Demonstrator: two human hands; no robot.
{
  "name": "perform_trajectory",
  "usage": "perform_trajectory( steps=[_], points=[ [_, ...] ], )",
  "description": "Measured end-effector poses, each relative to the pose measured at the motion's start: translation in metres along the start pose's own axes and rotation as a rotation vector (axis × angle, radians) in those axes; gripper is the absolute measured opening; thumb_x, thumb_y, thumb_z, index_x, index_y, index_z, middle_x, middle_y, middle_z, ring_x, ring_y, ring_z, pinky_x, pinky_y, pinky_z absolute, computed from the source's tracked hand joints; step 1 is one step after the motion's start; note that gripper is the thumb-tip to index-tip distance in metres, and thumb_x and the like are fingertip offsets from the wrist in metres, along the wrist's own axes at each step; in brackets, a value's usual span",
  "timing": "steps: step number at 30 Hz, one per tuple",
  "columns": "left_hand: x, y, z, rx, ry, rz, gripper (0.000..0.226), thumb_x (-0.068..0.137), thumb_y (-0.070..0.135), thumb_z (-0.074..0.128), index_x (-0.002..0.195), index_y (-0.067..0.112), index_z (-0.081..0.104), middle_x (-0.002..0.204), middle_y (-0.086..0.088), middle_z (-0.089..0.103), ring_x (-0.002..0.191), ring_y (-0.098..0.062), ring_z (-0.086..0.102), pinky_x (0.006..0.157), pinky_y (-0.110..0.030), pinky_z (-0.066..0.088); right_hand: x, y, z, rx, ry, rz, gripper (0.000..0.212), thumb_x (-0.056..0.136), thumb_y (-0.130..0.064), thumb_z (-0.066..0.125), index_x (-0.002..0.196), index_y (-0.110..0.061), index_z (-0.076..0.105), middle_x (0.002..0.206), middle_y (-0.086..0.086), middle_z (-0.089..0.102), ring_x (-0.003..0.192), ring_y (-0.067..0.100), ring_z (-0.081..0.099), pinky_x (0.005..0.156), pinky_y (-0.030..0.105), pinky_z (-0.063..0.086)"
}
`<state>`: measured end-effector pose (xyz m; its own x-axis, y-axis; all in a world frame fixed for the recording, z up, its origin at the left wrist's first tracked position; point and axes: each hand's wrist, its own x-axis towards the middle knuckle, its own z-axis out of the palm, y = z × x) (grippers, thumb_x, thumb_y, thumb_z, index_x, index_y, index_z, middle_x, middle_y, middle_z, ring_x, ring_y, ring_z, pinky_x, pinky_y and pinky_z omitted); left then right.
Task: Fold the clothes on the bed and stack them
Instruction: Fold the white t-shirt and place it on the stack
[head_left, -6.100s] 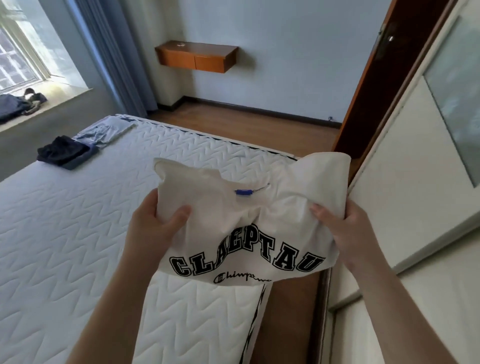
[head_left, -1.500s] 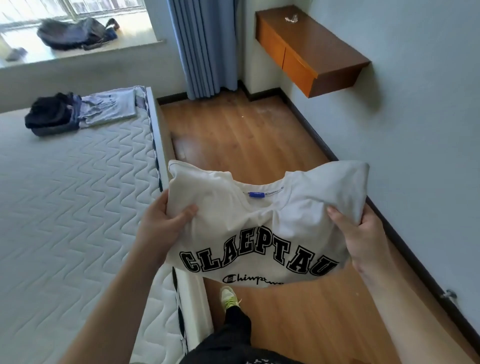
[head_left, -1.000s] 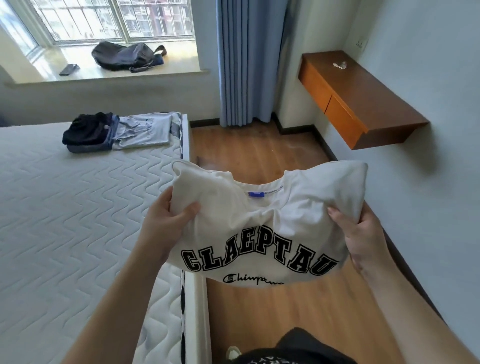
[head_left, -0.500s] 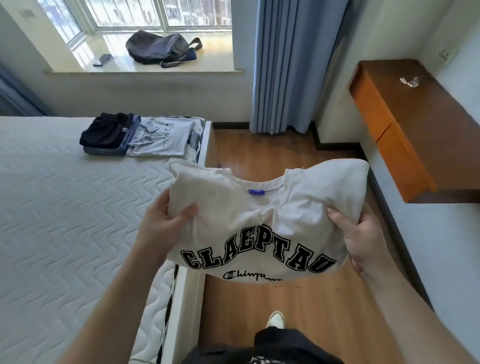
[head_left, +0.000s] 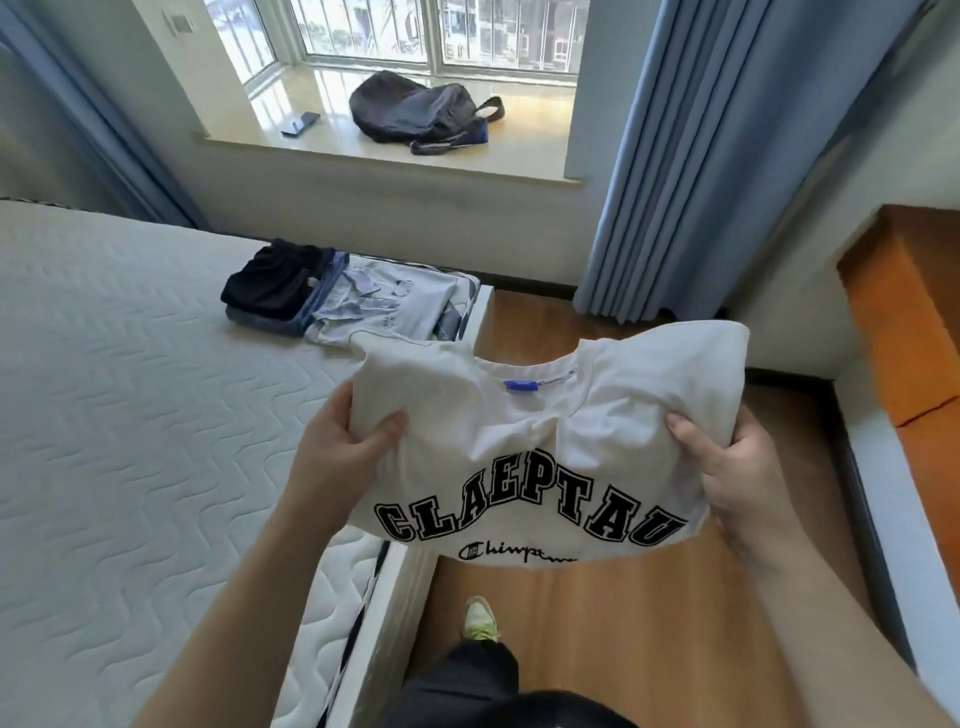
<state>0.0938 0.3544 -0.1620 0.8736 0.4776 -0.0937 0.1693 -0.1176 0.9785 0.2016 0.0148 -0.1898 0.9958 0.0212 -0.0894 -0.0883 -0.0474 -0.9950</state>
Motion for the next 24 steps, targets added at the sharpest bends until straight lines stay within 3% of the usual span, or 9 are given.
perform_trajectory(
  steps=[5, 12, 20, 24],
  points=[
    [0.069, 0.005, 0.005, 0.057, -0.062, 0.004, 0.041, 0.071, 0.043, 0.073, 0.109, 0.052, 0.061, 0.103, 0.015, 0.072, 0.090, -0.007, 0.069, 0.077, -0.036, 0.054, 0.072, -0.013, 0.027, -0.077, -0.021, -0.005, 0.033, 0.079, -0.034, 0.079, 0.110, -0.033, 0.066, 0.102, -0.014, 0.074, 0.089, 0.005, 0.071, 0.063, 0.013, 0.054],
    [0.160, 0.011, 0.029, 0.022, -0.032, -0.037, 0.040, 0.075, 0.036, 0.071, 0.108, 0.055, 0.060, 0.105, 0.015, 0.072, 0.091, -0.005, 0.069, 0.078, -0.032, 0.053, 0.173, -0.012, 0.043, -0.082, -0.045, 0.044, 0.027, 0.081, -0.035, 0.078, 0.103, -0.043, 0.065, 0.101, -0.020, 0.072, 0.087, 0.000, 0.069, 0.069, 0.021, 0.052],
    [0.252, 0.010, 0.104, -0.008, 0.064, -0.104, 0.047, 0.078, 0.031, 0.070, 0.123, 0.036, 0.058, 0.110, 0.006, 0.071, 0.100, -0.017, 0.069, 0.085, -0.041, 0.056, 0.330, -0.010, 0.054, -0.069, -0.186, 0.073, 0.027, 0.084, -0.026, 0.075, 0.100, -0.043, 0.062, 0.097, -0.027, 0.070, 0.086, -0.005, 0.067, 0.072, 0.021, 0.050],
    [0.288, 0.020, 0.133, -0.025, 0.187, -0.124, 0.043, 0.078, 0.029, 0.069, 0.117, 0.045, 0.061, 0.110, 0.009, 0.071, 0.101, -0.013, 0.068, 0.089, -0.042, 0.054, 0.405, -0.026, 0.057, -0.079, -0.309, 0.074, 0.029, 0.084, -0.027, 0.075, 0.105, -0.045, 0.063, 0.103, -0.021, 0.072, 0.092, 0.000, 0.068, 0.077, 0.026, 0.051]
  ],
)
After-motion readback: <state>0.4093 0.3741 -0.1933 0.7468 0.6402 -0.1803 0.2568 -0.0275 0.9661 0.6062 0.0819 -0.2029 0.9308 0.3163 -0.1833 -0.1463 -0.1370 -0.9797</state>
